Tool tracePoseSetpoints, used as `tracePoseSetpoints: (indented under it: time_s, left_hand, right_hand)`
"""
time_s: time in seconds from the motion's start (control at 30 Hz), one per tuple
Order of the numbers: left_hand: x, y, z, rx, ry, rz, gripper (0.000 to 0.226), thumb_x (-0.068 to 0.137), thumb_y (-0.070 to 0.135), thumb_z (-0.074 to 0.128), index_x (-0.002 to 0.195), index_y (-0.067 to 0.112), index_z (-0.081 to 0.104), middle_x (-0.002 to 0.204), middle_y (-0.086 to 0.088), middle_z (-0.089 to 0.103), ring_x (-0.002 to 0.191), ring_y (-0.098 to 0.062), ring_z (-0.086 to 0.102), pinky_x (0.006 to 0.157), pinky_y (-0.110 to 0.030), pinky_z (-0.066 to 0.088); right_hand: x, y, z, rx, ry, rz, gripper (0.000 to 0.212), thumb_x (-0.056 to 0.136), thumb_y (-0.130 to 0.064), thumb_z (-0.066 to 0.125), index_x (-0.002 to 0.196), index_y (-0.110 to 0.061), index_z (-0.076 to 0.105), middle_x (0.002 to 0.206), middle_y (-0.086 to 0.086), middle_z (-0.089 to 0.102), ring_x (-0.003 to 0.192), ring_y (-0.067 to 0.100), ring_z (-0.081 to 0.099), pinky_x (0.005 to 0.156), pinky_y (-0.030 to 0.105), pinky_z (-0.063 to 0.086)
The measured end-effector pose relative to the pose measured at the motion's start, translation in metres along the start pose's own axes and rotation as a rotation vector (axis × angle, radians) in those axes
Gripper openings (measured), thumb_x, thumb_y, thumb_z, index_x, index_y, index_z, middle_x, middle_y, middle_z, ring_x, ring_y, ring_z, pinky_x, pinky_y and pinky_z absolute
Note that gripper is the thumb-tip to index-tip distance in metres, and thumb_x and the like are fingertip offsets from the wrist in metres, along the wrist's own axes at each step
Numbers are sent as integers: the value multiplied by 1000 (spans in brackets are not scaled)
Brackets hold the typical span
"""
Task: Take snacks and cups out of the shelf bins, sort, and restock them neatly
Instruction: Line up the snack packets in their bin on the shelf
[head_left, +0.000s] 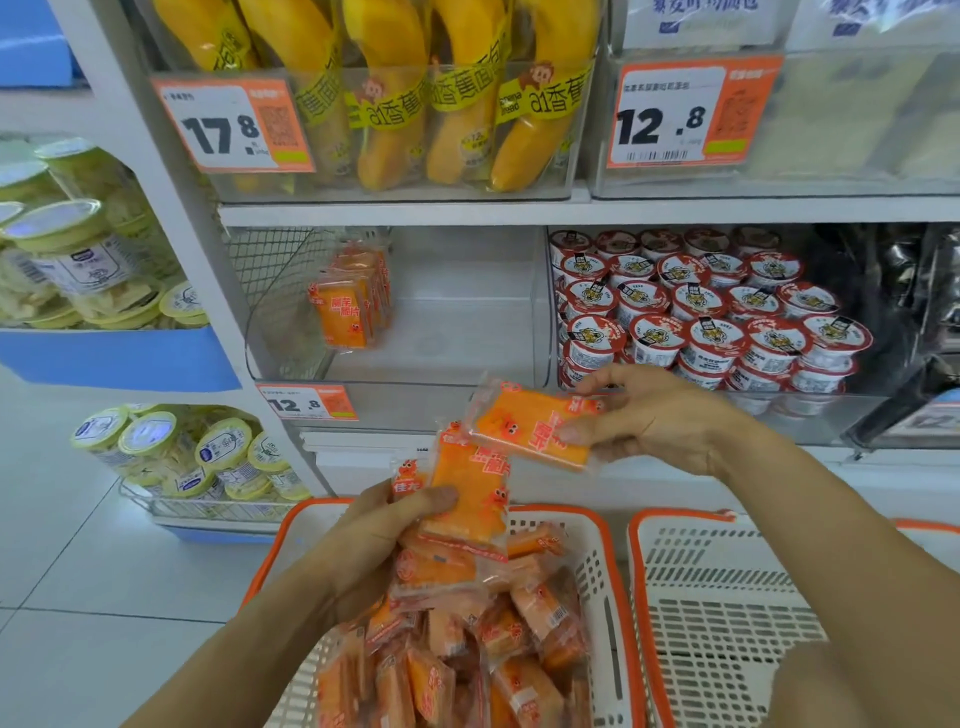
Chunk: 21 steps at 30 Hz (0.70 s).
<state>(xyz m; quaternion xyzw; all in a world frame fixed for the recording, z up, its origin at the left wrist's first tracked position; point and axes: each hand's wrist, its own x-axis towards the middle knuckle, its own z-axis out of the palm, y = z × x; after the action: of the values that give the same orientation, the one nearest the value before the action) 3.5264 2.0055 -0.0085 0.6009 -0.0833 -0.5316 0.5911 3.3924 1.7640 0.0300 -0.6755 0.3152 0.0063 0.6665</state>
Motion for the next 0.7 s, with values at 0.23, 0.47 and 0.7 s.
tracePoseSetpoints:
  time_s: [0.23, 0.47, 0.7]
  left_hand:
    - [6, -1, -14, 63, -86, 26, 84, 57, 25, 96, 128, 2, 57, 115, -23, 70, 100, -38, 71, 74, -40, 61]
    - [4, -5, 0, 40, -132, 68, 71, 66, 28, 91, 126, 6, 60, 116, -21, 70, 103, -38, 70, 78, -41, 60]
    - [1, -3, -2, 10, -126, 65, 89, 54, 46, 94, 127, 5, 63, 121, -22, 68, 109, -38, 68, 82, -42, 59]
  right_hand:
    - [-15, 9, -21, -68, -206, -26, 65, 64, -6, 83, 124, -24, 69, 119, 7, 68, 109, 27, 68, 89, 43, 59]
    - [-3, 12, 9, -57, -56, -156, 50, 65, -9, 88, 111, -18, 69, 106, 5, 71, 94, 15, 70, 72, 26, 58]
    - [0, 15, 31, -212, -101, -286, 46, 72, -47, 75, 110, -25, 63, 116, -7, 69, 104, 19, 69, 90, 37, 58]
